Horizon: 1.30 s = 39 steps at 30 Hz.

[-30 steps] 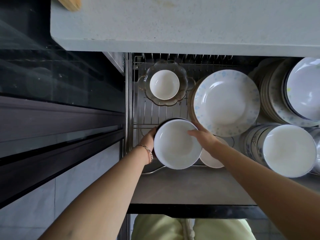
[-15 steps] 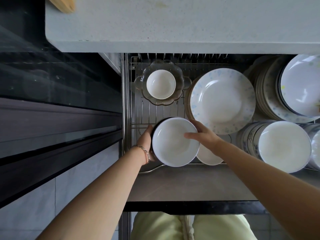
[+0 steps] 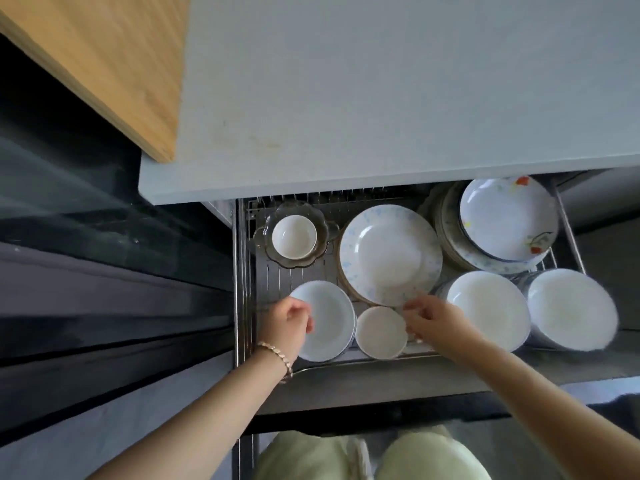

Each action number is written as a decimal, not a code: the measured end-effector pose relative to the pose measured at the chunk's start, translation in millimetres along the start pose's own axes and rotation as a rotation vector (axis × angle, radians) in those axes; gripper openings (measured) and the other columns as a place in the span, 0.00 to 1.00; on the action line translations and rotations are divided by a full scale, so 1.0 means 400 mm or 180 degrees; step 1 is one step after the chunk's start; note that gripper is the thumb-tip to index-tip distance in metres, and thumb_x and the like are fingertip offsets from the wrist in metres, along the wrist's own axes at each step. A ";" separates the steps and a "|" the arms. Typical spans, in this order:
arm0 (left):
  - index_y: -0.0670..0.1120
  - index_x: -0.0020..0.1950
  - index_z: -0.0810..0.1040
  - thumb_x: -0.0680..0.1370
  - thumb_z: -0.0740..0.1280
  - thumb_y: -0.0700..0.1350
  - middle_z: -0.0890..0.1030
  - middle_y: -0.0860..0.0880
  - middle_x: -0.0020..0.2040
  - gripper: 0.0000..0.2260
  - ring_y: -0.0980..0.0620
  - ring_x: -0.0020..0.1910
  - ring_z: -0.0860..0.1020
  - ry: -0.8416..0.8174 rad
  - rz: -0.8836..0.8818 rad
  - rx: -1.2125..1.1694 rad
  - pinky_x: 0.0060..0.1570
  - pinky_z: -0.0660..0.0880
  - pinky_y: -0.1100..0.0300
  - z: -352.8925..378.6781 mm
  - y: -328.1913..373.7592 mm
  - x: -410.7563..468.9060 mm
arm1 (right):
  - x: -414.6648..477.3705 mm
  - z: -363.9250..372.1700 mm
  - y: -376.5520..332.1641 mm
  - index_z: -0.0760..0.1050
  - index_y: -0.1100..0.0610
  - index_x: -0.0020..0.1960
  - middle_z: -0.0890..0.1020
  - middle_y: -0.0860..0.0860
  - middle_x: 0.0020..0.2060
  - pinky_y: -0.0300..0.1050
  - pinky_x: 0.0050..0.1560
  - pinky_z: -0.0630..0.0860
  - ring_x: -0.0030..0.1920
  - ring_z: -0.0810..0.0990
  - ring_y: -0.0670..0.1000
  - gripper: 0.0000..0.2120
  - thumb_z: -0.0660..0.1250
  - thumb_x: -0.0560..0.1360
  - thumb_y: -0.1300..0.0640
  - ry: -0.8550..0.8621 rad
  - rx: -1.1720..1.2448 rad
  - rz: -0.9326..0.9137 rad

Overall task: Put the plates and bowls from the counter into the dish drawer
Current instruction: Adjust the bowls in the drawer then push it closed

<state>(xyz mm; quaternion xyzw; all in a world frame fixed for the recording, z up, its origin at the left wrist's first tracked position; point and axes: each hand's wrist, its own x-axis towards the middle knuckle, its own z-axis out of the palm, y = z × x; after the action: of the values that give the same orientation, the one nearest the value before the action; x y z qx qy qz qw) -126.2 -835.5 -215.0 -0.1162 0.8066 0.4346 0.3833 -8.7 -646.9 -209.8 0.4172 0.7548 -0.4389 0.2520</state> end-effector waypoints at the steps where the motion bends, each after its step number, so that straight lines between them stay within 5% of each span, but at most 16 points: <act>1: 0.44 0.35 0.72 0.76 0.59 0.33 0.76 0.52 0.21 0.12 0.51 0.27 0.73 -0.0108 -0.0123 -0.0017 0.27 0.67 0.65 0.020 0.011 -0.026 | -0.036 -0.026 0.018 0.75 0.53 0.52 0.81 0.49 0.34 0.45 0.45 0.77 0.37 0.80 0.51 0.07 0.63 0.76 0.57 0.0006 -0.0016 -0.0025; 4: 0.44 0.34 0.70 0.77 0.60 0.35 0.74 0.49 0.21 0.12 0.55 0.17 0.72 -0.0457 -0.0411 0.0014 0.16 0.64 0.71 0.098 0.025 -0.120 | -0.131 -0.101 0.111 0.77 0.55 0.45 0.80 0.49 0.30 0.42 0.38 0.76 0.30 0.78 0.49 0.05 0.63 0.76 0.59 0.0064 0.0094 -0.0019; 9: 0.44 0.30 0.69 0.79 0.58 0.39 0.72 0.52 0.13 0.16 0.60 0.12 0.71 -0.0935 -0.0809 0.0071 0.18 0.64 0.71 0.270 -0.022 -0.306 | -0.208 -0.202 0.330 0.73 0.59 0.30 0.76 0.50 0.21 0.35 0.24 0.66 0.22 0.71 0.49 0.15 0.63 0.75 0.61 0.0261 0.0704 0.0511; 13: 0.39 0.42 0.73 0.80 0.59 0.49 0.77 0.45 0.31 0.14 0.51 0.29 0.76 -0.0954 -0.1591 -0.0715 0.33 0.71 0.57 0.375 -0.082 -0.421 | -0.242 -0.251 0.486 0.71 0.60 0.31 0.73 0.53 0.19 0.31 0.20 0.63 0.14 0.68 0.48 0.17 0.63 0.77 0.56 0.0409 0.1401 0.1201; 15: 0.39 0.60 0.70 0.79 0.60 0.50 0.74 0.39 0.42 0.17 0.46 0.35 0.73 -0.0701 -0.1821 -0.1274 0.41 0.74 0.51 0.409 -0.091 -0.446 | -0.261 -0.262 0.523 0.70 0.60 0.35 0.77 0.57 0.26 0.36 0.24 0.68 0.19 0.73 0.51 0.16 0.64 0.76 0.51 0.0386 0.1563 0.1461; 17: 0.38 0.68 0.66 0.79 0.61 0.48 0.73 0.38 0.46 0.21 0.43 0.37 0.74 -0.0264 -0.1718 -0.1913 0.49 0.73 0.47 0.436 -0.092 -0.452 | -0.272 -0.267 0.539 0.71 0.62 0.40 0.78 0.58 0.33 0.41 0.30 0.71 0.29 0.76 0.54 0.16 0.65 0.75 0.48 0.0324 0.1737 0.1551; 22: 0.33 0.68 0.66 0.81 0.58 0.44 0.76 0.38 0.40 0.19 0.39 0.65 0.74 0.0129 -0.1499 -0.2252 0.53 0.72 0.48 0.457 -0.072 -0.438 | -0.236 -0.271 0.542 0.76 0.66 0.43 0.78 0.57 0.32 0.42 0.30 0.75 0.31 0.77 0.52 0.13 0.68 0.75 0.54 0.0518 0.2197 0.1335; 25: 0.33 0.70 0.63 0.82 0.55 0.46 0.72 0.34 0.66 0.21 0.42 0.71 0.68 0.0195 -0.1663 -0.2251 0.66 0.67 0.50 0.442 -0.064 -0.432 | -0.209 -0.268 0.536 0.74 0.67 0.37 0.77 0.58 0.29 0.44 0.33 0.76 0.28 0.75 0.54 0.16 0.71 0.72 0.54 0.0567 0.2216 0.1397; 27: 0.34 0.71 0.61 0.82 0.54 0.45 0.67 0.36 0.71 0.21 0.43 0.72 0.66 0.0240 -0.1705 -0.2318 0.71 0.63 0.50 0.425 -0.070 -0.413 | -0.191 -0.261 0.535 0.73 0.64 0.34 0.77 0.58 0.27 0.47 0.36 0.77 0.27 0.75 0.55 0.15 0.71 0.72 0.55 0.0617 0.2117 0.1419; 31: 0.35 0.69 0.66 0.81 0.58 0.41 0.72 0.35 0.67 0.18 0.41 0.66 0.74 0.0462 -0.1715 -0.2096 0.60 0.72 0.48 0.411 -0.086 -0.380 | -0.164 -0.254 0.538 0.73 0.62 0.32 0.78 0.57 0.25 0.54 0.51 0.80 0.33 0.80 0.59 0.12 0.69 0.72 0.59 0.0903 0.1956 0.1498; 36: 0.34 0.67 0.68 0.81 0.59 0.42 0.76 0.33 0.63 0.17 0.39 0.61 0.77 0.0661 -0.1725 -0.2011 0.50 0.75 0.48 0.432 -0.089 -0.368 | -0.163 -0.240 0.525 0.72 0.61 0.29 0.76 0.50 0.15 0.50 0.47 0.78 0.39 0.84 0.61 0.18 0.65 0.75 0.55 0.1015 0.1427 0.1458; 39: 0.37 0.68 0.67 0.81 0.59 0.43 0.77 0.34 0.59 0.18 0.39 0.54 0.80 0.0628 -0.1846 -0.1963 0.46 0.77 0.49 0.424 -0.076 -0.371 | -0.173 -0.255 0.498 0.72 0.65 0.31 0.78 0.57 0.22 0.45 0.32 0.79 0.24 0.80 0.56 0.19 0.56 0.78 0.58 0.0308 0.0910 0.1498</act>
<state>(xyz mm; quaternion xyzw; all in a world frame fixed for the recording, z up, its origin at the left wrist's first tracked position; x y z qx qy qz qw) 78.2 -741.0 -182.7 -0.4881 0.6058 0.5163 0.3581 195.5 -533.1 -198.7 0.6328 0.5788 -0.4499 0.2493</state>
